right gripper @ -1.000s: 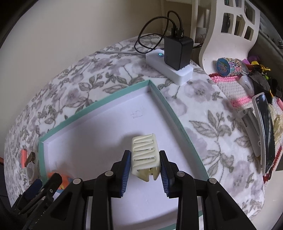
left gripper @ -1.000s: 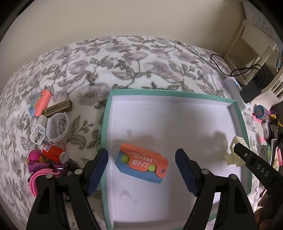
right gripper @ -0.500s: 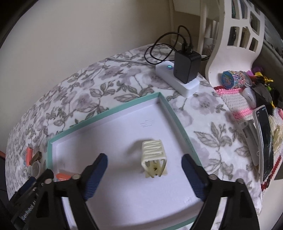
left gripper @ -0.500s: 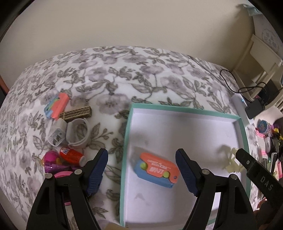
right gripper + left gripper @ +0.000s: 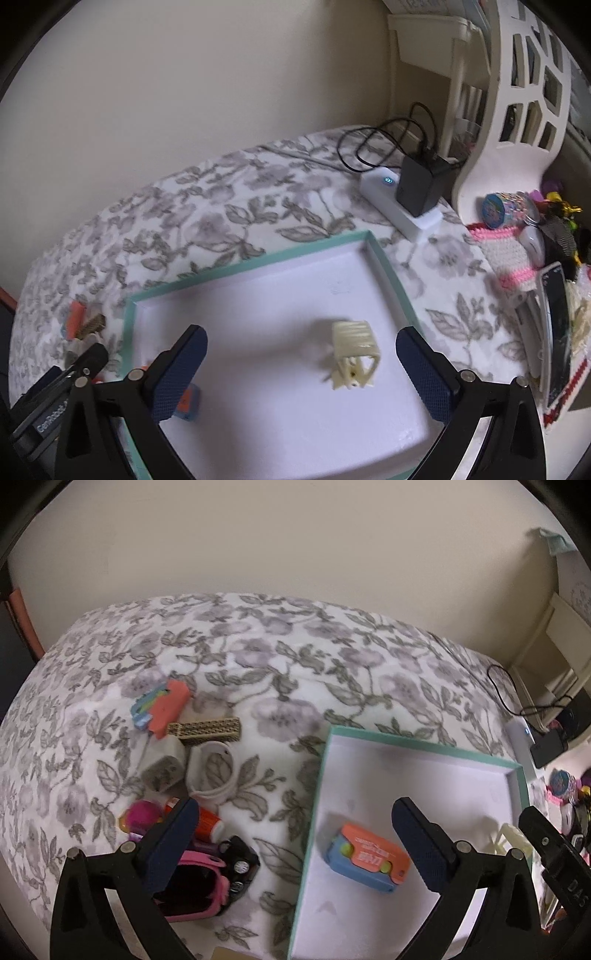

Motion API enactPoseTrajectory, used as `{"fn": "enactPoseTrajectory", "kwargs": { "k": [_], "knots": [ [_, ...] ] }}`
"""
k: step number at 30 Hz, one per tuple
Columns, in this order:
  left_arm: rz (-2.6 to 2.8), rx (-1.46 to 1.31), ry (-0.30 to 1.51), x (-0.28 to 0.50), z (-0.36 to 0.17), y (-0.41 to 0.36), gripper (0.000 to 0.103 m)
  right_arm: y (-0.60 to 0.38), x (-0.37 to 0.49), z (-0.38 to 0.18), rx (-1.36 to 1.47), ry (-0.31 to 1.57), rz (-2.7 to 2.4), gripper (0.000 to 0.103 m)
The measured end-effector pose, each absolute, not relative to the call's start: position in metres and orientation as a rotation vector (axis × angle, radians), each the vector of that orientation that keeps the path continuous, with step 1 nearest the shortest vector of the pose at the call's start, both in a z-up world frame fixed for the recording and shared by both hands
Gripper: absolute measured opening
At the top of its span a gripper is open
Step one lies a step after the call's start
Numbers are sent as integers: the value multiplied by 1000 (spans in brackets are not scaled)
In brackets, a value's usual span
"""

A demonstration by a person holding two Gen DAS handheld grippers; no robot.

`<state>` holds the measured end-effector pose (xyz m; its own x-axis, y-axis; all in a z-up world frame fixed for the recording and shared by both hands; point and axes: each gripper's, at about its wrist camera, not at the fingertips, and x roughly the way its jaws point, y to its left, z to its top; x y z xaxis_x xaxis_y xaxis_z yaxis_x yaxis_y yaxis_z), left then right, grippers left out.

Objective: Organize rigid objects
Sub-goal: 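Move both open grippers back over the pile of items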

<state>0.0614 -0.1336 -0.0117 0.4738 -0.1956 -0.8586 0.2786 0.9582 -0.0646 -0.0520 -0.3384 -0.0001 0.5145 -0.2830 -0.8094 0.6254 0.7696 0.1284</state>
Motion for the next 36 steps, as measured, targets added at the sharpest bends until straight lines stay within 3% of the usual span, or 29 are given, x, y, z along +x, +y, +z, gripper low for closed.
{"fn": "enactPoseTrajectory", "kwargs": {
  "k": [12,18,36],
  "knots": [
    [-240,56,930,63,6,-110,103,-316,-41,-4,412,866,-448,103],
    [-219,28,945,68,13,-92,103,-303,-32,-10,432,923,-386,103],
    [-76,-23,997,76,27,-11,103,-240,-10,6,402,866,-164,103]
  ]
}}
